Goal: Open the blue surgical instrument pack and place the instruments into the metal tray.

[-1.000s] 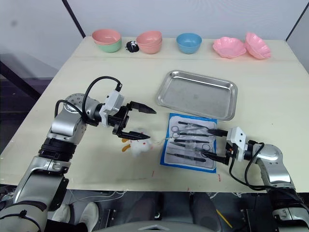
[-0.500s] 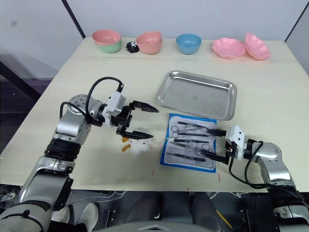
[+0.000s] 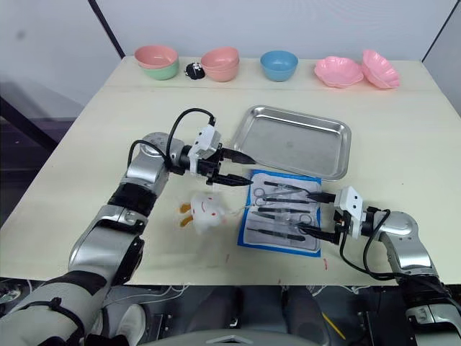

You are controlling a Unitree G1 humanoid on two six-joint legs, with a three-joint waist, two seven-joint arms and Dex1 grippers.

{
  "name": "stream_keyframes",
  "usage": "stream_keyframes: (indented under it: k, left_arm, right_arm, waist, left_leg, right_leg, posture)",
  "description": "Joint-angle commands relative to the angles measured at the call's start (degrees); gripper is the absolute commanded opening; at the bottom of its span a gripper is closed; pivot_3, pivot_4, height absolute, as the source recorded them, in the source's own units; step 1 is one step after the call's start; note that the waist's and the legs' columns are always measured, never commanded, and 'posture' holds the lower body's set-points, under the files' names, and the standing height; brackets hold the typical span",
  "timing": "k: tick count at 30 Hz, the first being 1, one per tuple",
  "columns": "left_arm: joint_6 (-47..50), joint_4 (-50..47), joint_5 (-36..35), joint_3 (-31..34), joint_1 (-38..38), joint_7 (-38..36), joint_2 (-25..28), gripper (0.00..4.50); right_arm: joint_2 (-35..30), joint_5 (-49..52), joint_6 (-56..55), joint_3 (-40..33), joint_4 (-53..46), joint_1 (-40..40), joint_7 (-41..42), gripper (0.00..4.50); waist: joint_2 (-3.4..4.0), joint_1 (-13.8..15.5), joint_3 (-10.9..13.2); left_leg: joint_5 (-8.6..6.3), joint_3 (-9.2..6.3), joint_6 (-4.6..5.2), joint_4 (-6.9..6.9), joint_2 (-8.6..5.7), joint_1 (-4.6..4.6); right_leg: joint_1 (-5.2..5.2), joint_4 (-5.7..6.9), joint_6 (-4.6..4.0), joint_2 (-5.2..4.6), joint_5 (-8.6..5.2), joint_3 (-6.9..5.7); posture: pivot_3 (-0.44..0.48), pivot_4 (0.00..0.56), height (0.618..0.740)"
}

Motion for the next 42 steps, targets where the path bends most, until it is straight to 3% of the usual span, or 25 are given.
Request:
stream_keyframes:
  k: [1,8,16,29,40,42]
  left_arm:
    - [-4.1,8.05,3.27,-1.5,-3.54,-1.38,-3.45,2.36]
    - [-8.75,17.31,7.63,-1.73,-6.68,-0.3,-8.09,2.36]
    - [-9.77,23.17,10.53,-0.52,-8.59,3.0,-9.24,2.36]
    - [-10.06,27.1,15.64,-0.53,-9.56,11.0,-11.12,2.36]
    - [-10.63,28.41,19.47,-1.99,-9.25,10.52,-11.35,2.36]
    - [-10.51,28.55,19.69,-2.03,-9.27,10.45,-11.35,1.74]
  right_arm:
    - [-0.25,-2.57,1.2,1.82,1.85,1.95,-0.55,4.5]
    - [-0.3,-2.43,1.11,1.72,1.5,2.29,-1.15,4.5]
    - [-0.2,-2.51,1.04,1.86,1.23,2.32,-1.64,4.5]
    - [0.09,-3.24,0.07,2.47,1.61,2.07,-2.45,4.5]
    - [0.29,-3.23,-0.18,2.7,1.53,2.28,-3.04,4.5]
    - [0.27,-3.26,-0.26,2.67,1.63,2.28,-3.1,4.5]
  waist:
    - [-0.01,0.06,0.0]
    - [-0.02,0.0,0.0]
    - [-0.02,0.02,0.0]
    - [-0.03,0.02,-0.01]
    - [-0.05,0.0,-0.03]
    - [-0.08,0.0,-0.05]
  left_leg:
    - [0.0,-0.01,0.0,0.0,-0.01,0.0]
    - [0.0,0.0,0.0,-0.01,-0.02,-0.01]
    - [0.0,-0.01,0.0,0.0,-0.02,-0.01]
    - [0.0,-0.01,0.0,0.0,-0.03,0.0]
    - [0.0,-0.01,0.0,0.0,-0.03,0.05]
    - [0.0,-0.01,0.0,0.0,-0.03,0.06]
  right_leg:
    - [0.0,0.0,0.0,0.01,0.0,-0.01]
    - [-0.01,0.0,0.0,0.01,0.0,0.0]
    - [-0.01,0.0,0.01,0.01,0.0,0.0]
    - [0.0,0.02,0.01,0.01,0.0,-0.01]
    - [0.0,0.1,0.01,0.02,0.0,0.0]
    - [0.01,0.1,0.01,0.02,0.0,0.0]
  posture:
    - [0.0,0.15,0.74]
    - [0.0,0.15,0.74]
    - [0.0,0.15,0.74]
    - [0.0,0.15,0.74]
    - [0.0,0.15,0.74]
    - [0.0,0.15,0.74]
